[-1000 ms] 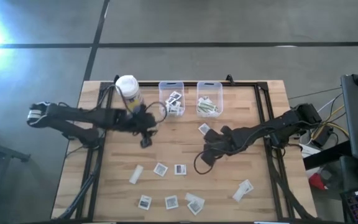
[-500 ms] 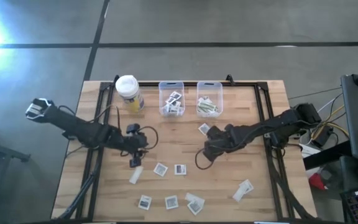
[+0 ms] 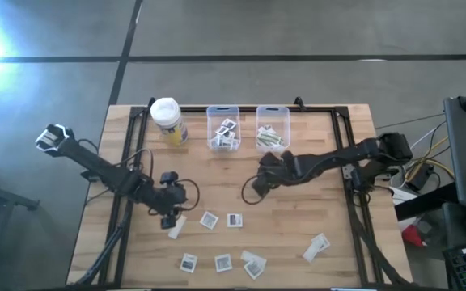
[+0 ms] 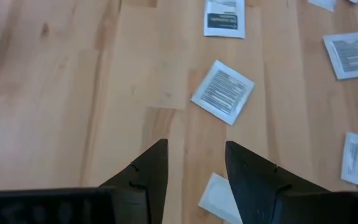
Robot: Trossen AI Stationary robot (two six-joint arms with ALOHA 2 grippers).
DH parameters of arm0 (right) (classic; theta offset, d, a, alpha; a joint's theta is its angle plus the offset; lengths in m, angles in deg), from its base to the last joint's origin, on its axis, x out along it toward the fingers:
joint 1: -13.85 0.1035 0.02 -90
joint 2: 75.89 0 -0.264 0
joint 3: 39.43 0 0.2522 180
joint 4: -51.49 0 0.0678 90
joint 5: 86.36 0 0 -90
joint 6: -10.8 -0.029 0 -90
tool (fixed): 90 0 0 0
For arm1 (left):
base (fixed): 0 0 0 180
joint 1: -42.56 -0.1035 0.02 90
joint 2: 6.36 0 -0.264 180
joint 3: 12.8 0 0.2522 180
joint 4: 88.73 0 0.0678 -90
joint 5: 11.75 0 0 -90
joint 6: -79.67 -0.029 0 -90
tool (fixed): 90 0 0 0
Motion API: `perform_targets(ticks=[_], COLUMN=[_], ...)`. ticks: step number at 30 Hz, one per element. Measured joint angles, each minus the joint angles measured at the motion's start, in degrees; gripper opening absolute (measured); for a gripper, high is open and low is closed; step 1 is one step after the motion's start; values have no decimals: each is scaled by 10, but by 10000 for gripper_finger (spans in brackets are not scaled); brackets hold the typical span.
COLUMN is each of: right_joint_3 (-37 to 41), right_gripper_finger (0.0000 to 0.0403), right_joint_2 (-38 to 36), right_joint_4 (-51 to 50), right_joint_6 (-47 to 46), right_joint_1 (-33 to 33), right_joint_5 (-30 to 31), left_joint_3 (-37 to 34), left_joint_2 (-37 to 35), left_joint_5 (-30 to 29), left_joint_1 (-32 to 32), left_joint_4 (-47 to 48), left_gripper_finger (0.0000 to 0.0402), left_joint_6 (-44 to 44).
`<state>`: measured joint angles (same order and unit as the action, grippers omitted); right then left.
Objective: Pick & Place First Aid Supplies
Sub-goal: Put the towelette pack into the left transparent bin
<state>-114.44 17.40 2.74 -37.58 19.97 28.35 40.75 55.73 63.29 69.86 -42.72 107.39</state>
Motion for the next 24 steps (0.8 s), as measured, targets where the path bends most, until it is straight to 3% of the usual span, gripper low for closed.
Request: perform_targets(ticks=[11, 24], right_joint_3=[-3, -3], right_gripper_finger=[153, 153], right_joint_2=[79, 117], right_joint_4=[6, 11], right_joint_6=[12, 23], right_joint_1=[-27, -38], right_joint_5=[10, 8], left_joint_3=[-16, -26], left_joint_2=[0, 0], left_joint_5=[0, -1], left_joint_1=[6, 6], left_joint_4=[3, 3], left_gripper_finger=[151, 151], left_joint_6=[9, 23])
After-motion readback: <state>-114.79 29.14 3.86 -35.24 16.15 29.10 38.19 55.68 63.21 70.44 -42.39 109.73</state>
